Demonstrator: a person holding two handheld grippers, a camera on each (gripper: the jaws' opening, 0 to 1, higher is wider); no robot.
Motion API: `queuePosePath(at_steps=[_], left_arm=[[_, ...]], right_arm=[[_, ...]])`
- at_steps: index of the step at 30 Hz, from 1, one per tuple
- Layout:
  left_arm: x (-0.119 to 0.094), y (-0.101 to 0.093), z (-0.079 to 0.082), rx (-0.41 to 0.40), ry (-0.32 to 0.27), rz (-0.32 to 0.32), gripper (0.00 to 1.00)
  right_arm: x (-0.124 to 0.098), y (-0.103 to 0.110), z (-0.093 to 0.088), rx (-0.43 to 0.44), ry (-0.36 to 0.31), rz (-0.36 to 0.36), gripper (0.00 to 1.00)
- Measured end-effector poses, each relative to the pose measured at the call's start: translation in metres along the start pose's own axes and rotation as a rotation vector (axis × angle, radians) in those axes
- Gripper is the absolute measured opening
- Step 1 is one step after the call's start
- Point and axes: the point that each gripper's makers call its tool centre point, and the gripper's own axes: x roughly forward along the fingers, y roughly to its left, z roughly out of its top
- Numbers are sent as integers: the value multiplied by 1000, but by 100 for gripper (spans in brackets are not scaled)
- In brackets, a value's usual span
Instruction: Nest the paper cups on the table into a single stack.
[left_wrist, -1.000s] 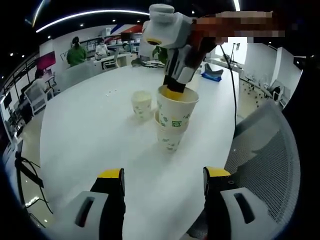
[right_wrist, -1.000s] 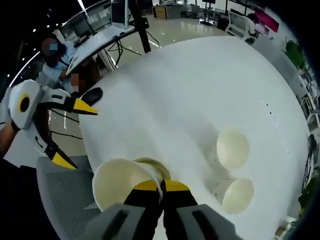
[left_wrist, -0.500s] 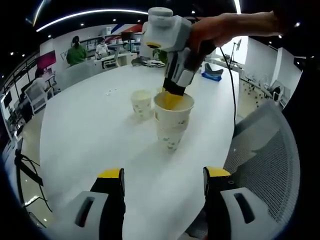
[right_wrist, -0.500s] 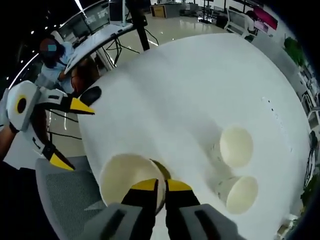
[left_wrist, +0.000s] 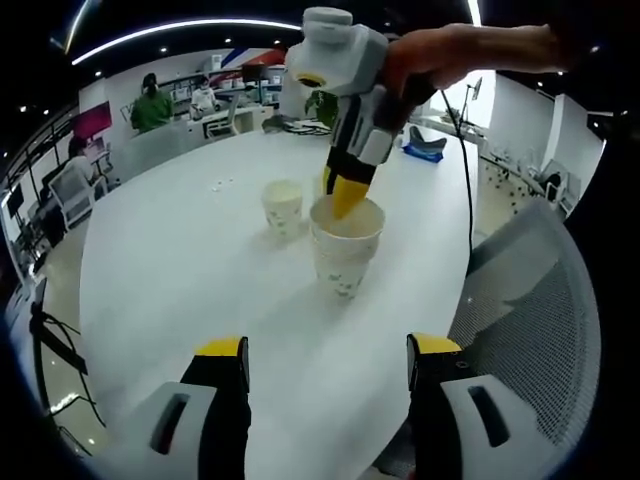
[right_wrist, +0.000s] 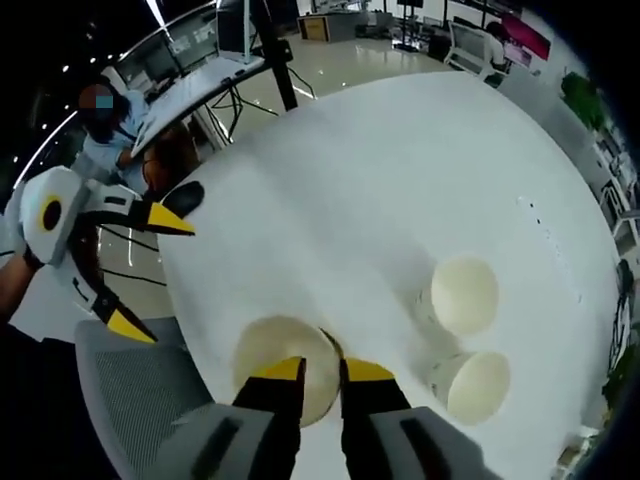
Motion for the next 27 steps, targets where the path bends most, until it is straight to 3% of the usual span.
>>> queuePosePath(at_steps=[12, 20, 27], left_arm=[[1, -1, 5, 10, -1, -4, 62], [1, 1, 7, -2, -16, 6, 64], [0, 7, 11, -7, -30, 10, 65]], right_arm=[[-17, -1, 2, 39, -79, 12, 29], [-31, 0, 15, 101, -233, 44, 46], [-44, -2, 5, 151, -321, 32, 54]])
